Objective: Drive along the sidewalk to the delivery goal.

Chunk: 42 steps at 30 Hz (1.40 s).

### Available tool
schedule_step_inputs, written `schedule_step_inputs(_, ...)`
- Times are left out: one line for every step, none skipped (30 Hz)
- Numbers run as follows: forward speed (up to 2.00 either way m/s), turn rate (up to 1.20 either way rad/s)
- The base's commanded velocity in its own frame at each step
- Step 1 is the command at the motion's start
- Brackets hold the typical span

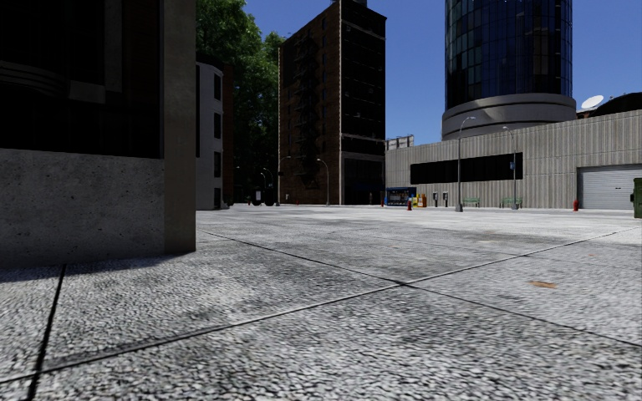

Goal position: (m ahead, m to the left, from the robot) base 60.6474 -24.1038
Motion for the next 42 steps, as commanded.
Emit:
schedule_step_inputs(0.0, 0.0)
schedule_step_inputs(0.0, 0.0)
schedule_step_inputs(0.0, 0.0)
schedule_step_inputs(0.0, 0.0)
schedule_step_inputs(0.0, 0.0)
schedule_step_inputs(0.0, 0.0)
schedule_step_inputs(0.0, 0.0)
schedule_step_inputs(0.0, 0.0)
schedule_step_inputs(0.0, 0.0)
schedule_step_inputs(0.0, 0.0)
schedule_step_inputs(0.0, 0.0)
schedule_step_inputs(0.0, 0.0)
schedule_step_inputs(0.0, 0.0)
schedule_step_inputs(0.0, 0.0)
schedule_step_inputs(0.0, 0.0)
schedule_step_inputs(0.0, 0.0)
schedule_step_inputs(0.0, 0.0)
schedule_step_inputs(0.0, 0.0)
schedule_step_inputs(0.0, 0.0)
schedule_step_inputs(0.0, 0.0)
schedule_step_inputs(0.0, 0.0)
schedule_step_inputs(0.0, 0.0)
schedule_step_inputs(0.0, 0.0)
schedule_step_inputs(0.0, 0.0)
schedule_step_inputs(0.0, 0.0)
schedule_step_inputs(0.0, 0.0)
schedule_step_inputs(0.0, 0.0)
schedule_step_inputs(0.0, 0.0)
schedule_step_inputs(0.0, 0.0)
schedule_step_inputs(0.0, 0.0)
schedule_step_inputs(0.48, 0.0)
schedule_step_inputs(0.72, 0.0)
schedule_step_inputs(0.72, 0.0)
schedule_step_inputs(1.55, 0.0)
schedule_step_inputs(2.0, 0.0)
schedule_step_inputs(2.0, 0.0)
schedule_step_inputs(2.0, 0.0)
schedule_step_inputs(2.0, 0.0)
schedule_step_inputs(2.0, 0.0)
schedule_step_inputs(2.0, 0.0)
schedule_step_inputs(2.0, 0.0)
schedule_step_inputs(2.0, 0.0)
